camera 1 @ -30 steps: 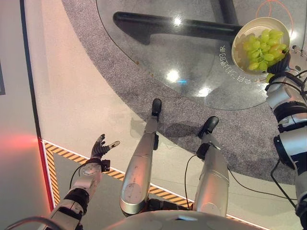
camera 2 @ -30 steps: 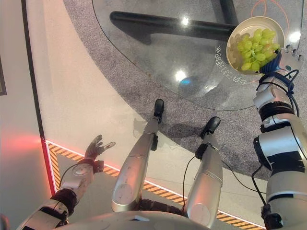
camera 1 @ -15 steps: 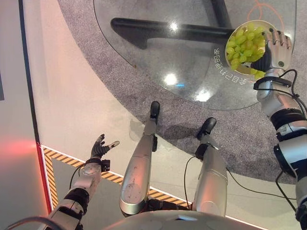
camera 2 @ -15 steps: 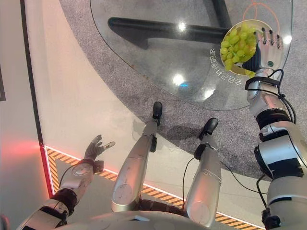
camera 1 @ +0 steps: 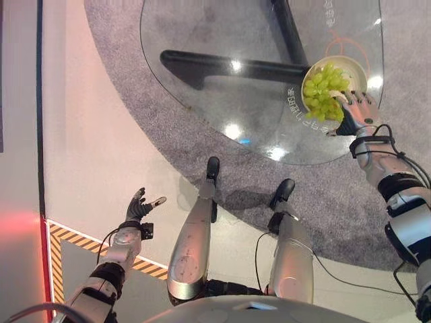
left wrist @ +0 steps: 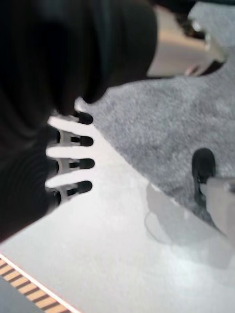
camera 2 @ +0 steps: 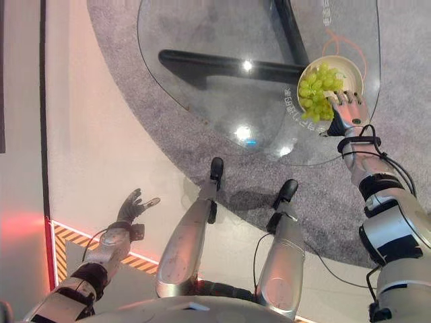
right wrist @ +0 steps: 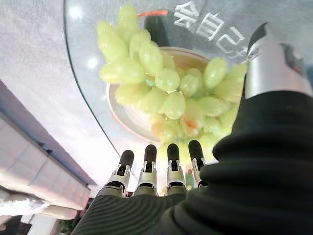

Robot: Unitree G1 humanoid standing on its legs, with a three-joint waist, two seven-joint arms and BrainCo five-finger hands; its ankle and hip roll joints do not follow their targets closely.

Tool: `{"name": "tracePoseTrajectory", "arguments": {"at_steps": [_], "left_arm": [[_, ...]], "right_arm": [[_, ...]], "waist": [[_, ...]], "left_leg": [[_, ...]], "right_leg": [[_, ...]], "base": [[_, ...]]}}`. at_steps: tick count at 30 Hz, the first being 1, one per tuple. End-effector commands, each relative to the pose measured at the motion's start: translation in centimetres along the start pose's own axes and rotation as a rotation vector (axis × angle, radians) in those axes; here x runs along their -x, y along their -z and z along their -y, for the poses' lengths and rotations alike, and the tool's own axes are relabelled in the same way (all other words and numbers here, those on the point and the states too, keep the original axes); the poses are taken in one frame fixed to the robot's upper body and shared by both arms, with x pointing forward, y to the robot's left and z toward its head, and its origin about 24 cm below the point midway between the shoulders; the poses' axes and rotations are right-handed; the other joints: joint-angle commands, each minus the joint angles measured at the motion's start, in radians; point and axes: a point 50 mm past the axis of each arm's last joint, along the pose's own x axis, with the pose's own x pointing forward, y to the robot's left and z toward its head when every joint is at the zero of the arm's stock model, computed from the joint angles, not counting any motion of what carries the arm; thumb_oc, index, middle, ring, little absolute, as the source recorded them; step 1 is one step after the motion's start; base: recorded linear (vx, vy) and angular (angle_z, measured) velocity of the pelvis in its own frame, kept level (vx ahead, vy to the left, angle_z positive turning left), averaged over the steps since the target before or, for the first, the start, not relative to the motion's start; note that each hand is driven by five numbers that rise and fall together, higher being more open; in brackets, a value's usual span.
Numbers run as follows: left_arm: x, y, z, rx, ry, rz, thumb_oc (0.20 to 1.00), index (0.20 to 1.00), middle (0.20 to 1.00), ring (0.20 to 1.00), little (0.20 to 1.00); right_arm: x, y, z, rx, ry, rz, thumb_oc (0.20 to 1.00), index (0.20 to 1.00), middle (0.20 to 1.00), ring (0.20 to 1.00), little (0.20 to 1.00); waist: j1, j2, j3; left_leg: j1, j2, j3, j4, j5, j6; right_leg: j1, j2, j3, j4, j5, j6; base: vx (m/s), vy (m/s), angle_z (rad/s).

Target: Pick up fruits into the plate

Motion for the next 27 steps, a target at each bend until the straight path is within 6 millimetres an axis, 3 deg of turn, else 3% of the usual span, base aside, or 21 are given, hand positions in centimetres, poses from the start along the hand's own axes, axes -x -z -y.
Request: {"name": "tracePoseTrajectory", "arguments": {"at_steps": [1, 4, 5, 10, 15, 22, 27], "left_arm": [[-0.2, 0.9, -1.2, -0.066, -0.047, -0.045, 1.0, 1.0, 1.0, 1.0, 1.0], [0.1, 2.2, -1.2, -0.103, -0.035, -0.1, 1.0, 1.0, 1.0, 1.0, 1.0], [0.4, 3.4, -1.3, -0.159, -0.023, -0.149, 1.0, 1.0, 1.0, 1.0, 1.0], [1.6, 6.3, -0.9, -0.35, 0.035, -0.236, 1.0, 1.0, 1.0, 1.0, 1.0], [2.9, 9.0, -1.4, -0.488, 0.051, -0.361, 1.0, 1.0, 1.0, 1.0, 1.0], [3.9, 10.7, -0.9, -0.529, 0.152, -0.472, 1.0, 1.0, 1.0, 1.0, 1.0], [4.6, 11.7, -0.9, -0.531, 0.183, -0.526, 1.0, 1.0, 1.0, 1.0, 1.0]], "right_arm": [[1.2, 0.1, -1.8, -0.066, -0.041, -0.013, 1.0, 1.0, 1.0, 1.0, 1.0], [4.0, -1.0, -5.6, -0.166, -0.146, -0.038, 1.0, 1.0, 1.0, 1.0, 1.0], [6.3, -1.9, -8.2, -0.211, -0.234, -0.044, 1.0, 1.0, 1.0, 1.0, 1.0], [12.6, -3.1, -13.6, -0.415, -0.477, -0.136, 1.0, 1.0, 1.0, 1.0, 1.0], [18.3, -4.9, -16.8, -0.476, -0.666, -0.154, 1.0, 1.0, 1.0, 1.0, 1.0], [22.5, -4.3, -18.8, -0.541, -0.822, -0.344, 1.0, 1.0, 1.0, 1.0, 1.0], [24.1, -3.9, -19.7, -0.601, -0.934, -0.486, 1.0, 1.0, 1.0, 1.0, 1.0]], "waist": [[-0.016, -0.04, -0.017], [-0.036, -0.059, -0.059], [-0.051, -0.071, -0.104], [-0.088, -0.086, -0.201], [-0.131, -0.098, -0.297], [-0.163, -0.096, -0.375], [-0.169, -0.092, -0.392]], "left_leg": [[0.082, -0.047, 0.067, 0.011, -0.165, 0.025], [0.168, -0.027, 0.081, -0.032, -0.167, 0.013], [0.208, -0.017, 0.098, -0.06, -0.167, 0.007], [0.286, 0.003, 0.127, -0.095, -0.168, -0.004], [0.356, 0.035, 0.17, -0.131, -0.166, -0.019], [0.412, 0.042, 0.176, -0.108, -0.206, -0.007], [0.442, 0.047, 0.172, -0.106, -0.216, -0.005]], "right_leg": [[0.057, 0.075, -0.018, 0.002, -0.058, -0.002], [0.143, 0.067, -0.012, -0.046, -0.05, 0.009], [0.185, 0.065, -0.009, -0.08, -0.044, 0.014], [0.263, 0.064, -0.001, -0.132, -0.035, 0.021], [0.333, 0.062, 0.009, -0.179, -0.034, 0.031], [0.38, 0.07, 0.044, -0.173, -0.061, 0.022], [0.408, 0.077, 0.056, -0.173, -0.072, 0.018]], "base": [[0.02, 0.019, -0.06], [0.09, 0.034, -0.07], [0.14, 0.06, -0.15], [0.09, 0.034, -0.17], [0.07, 0.009, -0.17], [0.07, -0.01, -0.19], [0.06, 0.002, -0.13]]}}
